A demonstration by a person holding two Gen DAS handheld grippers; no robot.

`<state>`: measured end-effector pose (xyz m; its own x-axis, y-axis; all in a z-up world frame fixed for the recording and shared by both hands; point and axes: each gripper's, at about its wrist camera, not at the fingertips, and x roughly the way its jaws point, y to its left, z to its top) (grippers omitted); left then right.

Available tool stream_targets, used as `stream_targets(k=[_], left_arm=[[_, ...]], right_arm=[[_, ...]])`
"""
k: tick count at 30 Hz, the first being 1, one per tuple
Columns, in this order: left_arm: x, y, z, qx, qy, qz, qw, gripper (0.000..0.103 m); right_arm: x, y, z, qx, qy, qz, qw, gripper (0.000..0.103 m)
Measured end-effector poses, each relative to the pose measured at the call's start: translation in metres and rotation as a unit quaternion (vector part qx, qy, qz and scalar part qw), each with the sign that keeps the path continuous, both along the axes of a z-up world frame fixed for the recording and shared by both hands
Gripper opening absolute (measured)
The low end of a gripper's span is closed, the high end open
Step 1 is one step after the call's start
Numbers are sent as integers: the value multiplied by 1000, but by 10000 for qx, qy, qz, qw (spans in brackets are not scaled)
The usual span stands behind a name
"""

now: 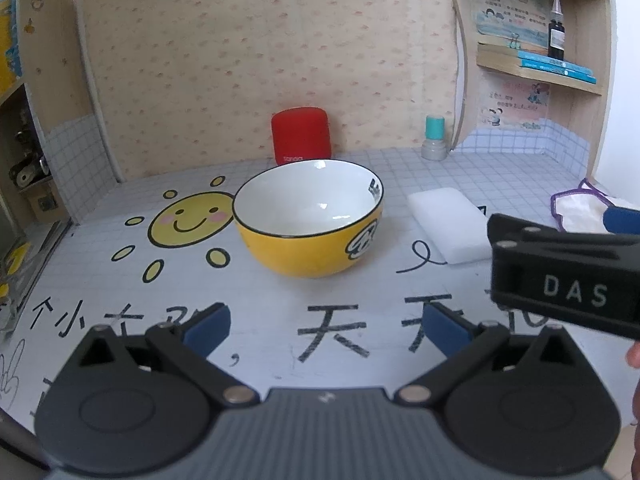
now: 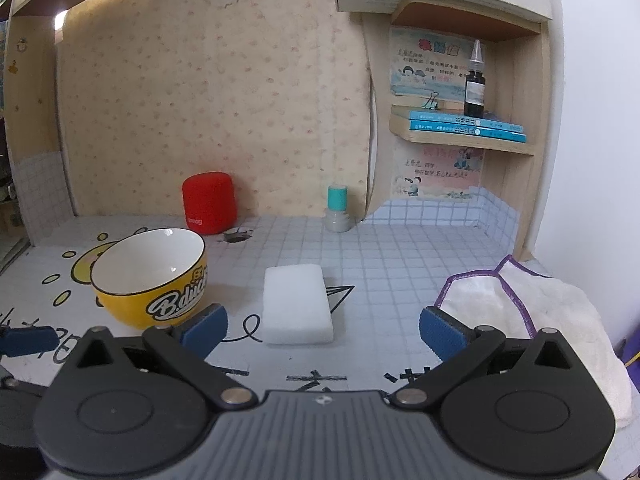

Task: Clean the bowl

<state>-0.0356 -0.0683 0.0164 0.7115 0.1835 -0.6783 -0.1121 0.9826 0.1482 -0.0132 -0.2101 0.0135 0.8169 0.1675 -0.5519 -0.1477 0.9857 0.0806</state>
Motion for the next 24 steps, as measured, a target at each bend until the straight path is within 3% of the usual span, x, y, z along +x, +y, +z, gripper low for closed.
stream_targets(k=[24], left_arm=[[-4, 2, -1, -21, -27, -29, 10000, 103]], right_arm=[[-4, 9, 4, 53, -76, 341, 9994, 103]])
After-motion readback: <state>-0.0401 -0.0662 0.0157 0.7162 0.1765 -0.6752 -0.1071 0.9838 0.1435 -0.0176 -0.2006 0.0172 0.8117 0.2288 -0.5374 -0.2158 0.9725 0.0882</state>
